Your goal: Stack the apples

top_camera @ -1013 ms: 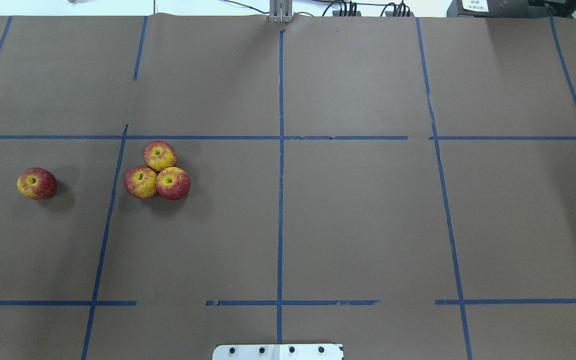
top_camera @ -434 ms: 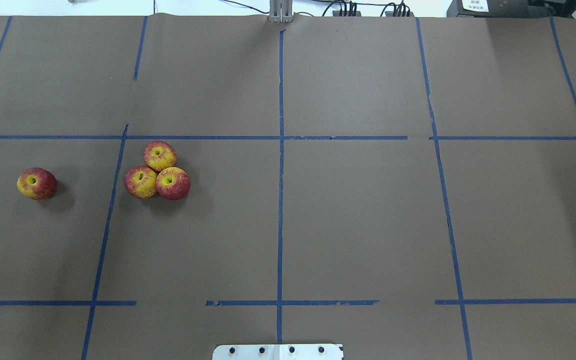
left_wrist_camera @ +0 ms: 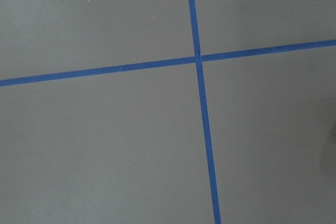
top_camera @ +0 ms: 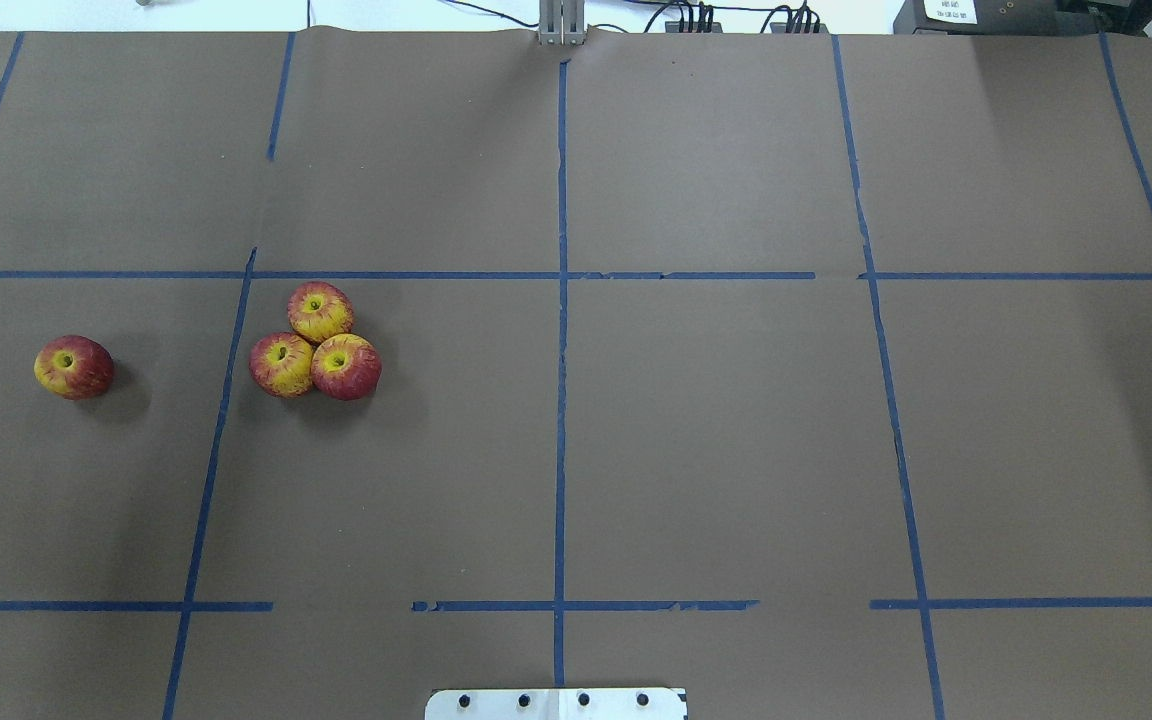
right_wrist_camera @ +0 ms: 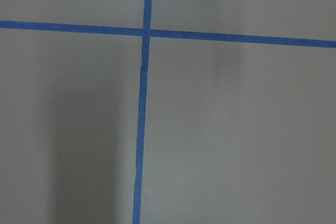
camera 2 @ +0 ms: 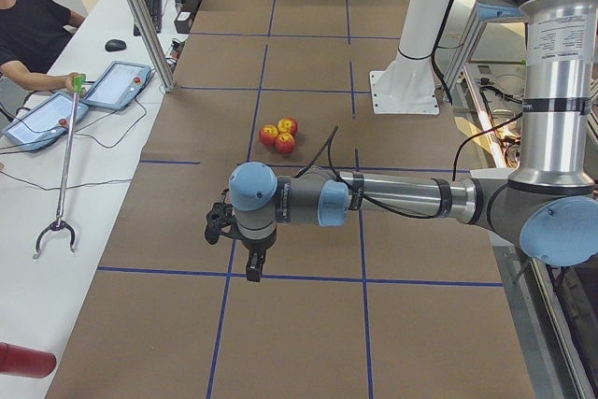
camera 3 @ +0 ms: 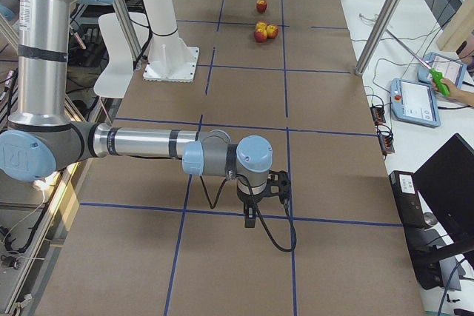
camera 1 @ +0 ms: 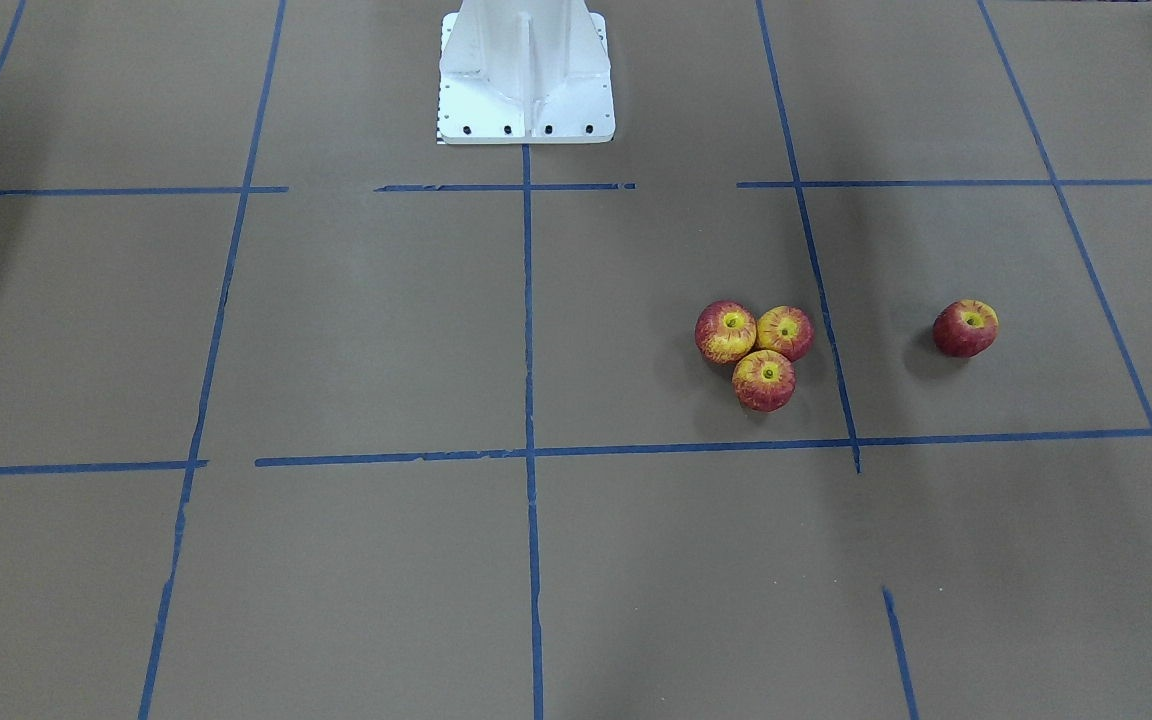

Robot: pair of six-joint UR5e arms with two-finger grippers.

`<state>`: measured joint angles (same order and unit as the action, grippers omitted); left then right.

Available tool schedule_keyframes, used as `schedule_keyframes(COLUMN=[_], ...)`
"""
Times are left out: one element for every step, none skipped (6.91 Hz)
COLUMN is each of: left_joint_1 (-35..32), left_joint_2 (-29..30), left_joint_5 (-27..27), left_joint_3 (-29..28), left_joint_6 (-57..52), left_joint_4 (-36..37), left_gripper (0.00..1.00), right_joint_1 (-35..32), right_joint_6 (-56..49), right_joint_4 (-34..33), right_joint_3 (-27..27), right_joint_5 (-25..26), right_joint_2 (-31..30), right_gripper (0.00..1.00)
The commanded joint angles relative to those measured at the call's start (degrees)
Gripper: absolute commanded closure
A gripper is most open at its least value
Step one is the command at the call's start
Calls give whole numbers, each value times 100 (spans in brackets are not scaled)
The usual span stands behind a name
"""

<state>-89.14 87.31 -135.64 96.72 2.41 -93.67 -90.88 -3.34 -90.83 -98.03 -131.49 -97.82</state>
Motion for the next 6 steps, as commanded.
schedule_keyframes(left_joint_1=[1262, 1789, 2325, 2644, 2734, 3170], left_joint_2=[5, 40, 145, 337, 452, 610], left_joint_5=[19, 63, 359, 858, 907, 925], left_joint_3=[57, 58, 49, 5, -21, -74], left_joint_6=[2874, 3801, 4637, 5115, 5198, 5182], left_joint_4=[-1743, -2013, -2085, -2086, -2086, -2077], left_gripper=[0, 0, 0, 0, 0, 0], right_joint_1=[0, 0, 0, 0, 0, 0], right_joint_6=[0, 0, 0, 0, 0, 0], right_joint_4=[4, -5, 4, -5, 4, 4], right_joint_3=[-5, 3, 3, -5, 3, 3], right_joint_5=[0, 0, 0, 0, 0, 0], right_joint_2=[0, 0, 0, 0, 0, 0], right_gripper=[0, 0, 0, 0, 0, 0])
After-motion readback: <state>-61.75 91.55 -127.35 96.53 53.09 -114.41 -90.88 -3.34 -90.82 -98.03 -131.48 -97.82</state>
